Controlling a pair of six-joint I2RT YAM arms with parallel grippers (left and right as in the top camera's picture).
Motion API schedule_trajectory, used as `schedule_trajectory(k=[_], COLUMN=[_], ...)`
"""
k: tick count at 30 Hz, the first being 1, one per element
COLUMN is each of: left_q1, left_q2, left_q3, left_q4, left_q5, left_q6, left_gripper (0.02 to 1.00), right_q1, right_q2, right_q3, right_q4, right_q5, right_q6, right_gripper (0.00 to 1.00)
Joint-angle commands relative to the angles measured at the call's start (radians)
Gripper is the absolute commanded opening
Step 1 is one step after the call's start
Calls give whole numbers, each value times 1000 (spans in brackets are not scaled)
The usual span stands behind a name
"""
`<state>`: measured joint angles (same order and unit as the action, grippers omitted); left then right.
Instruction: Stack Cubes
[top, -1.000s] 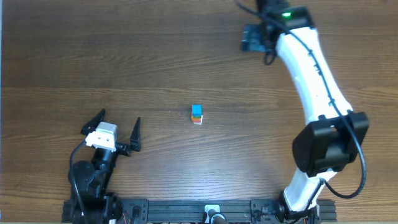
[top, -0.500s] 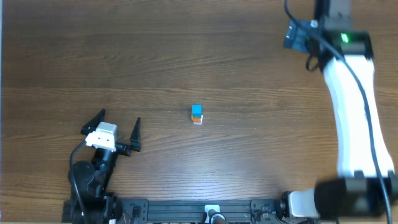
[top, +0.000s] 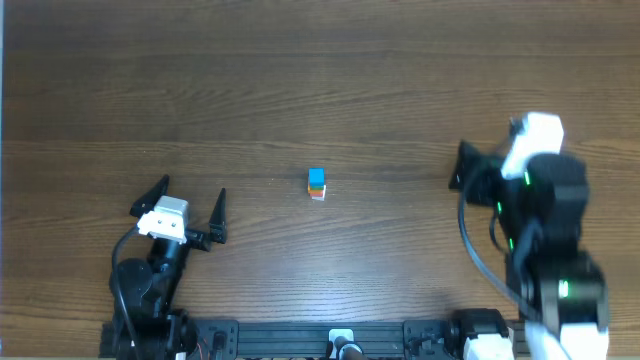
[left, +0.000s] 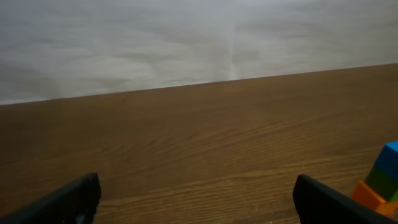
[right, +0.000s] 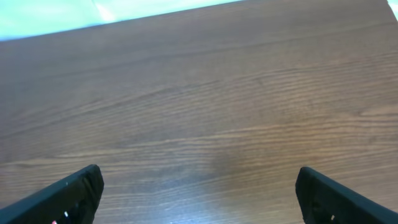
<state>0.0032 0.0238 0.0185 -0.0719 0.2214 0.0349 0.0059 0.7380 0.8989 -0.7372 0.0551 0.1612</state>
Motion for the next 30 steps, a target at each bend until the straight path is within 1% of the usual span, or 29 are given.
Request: schedule_trajectory(k=[1, 4, 10, 15, 19, 23, 30], left_q1=[5, 5, 5, 5, 5, 5, 5], left_q2=[-4, -4, -4, -4, -4, -4, -4], left_q3=[-5, -5, -5, -5, -5, -5, -5], left_q4=[2, 2, 2, 2, 2, 2, 2], left_q5=[10, 10, 10, 10, 10, 10, 10], left_q6=[14, 14, 14, 14, 14, 14, 14], left_gripper=[1000, 998, 1000, 1000, 1000, 1000, 1000], right_q1=[-62, -72, -80, -80, -80, -80, -58], right_q2=[-224, -357, -546, -624, -668, -721, -733], right_q3=[-150, -233, -388, -491, -566, -649, -771], right_q4=[40, 84, 193, 270, 346, 461, 657], right_q5=[-131, -184, -191, -248, -249, -248, -221], right_q6=[-15, -84, -103, -157, -159, -159, -164], right_gripper=[993, 993, 991, 993, 993, 993, 991])
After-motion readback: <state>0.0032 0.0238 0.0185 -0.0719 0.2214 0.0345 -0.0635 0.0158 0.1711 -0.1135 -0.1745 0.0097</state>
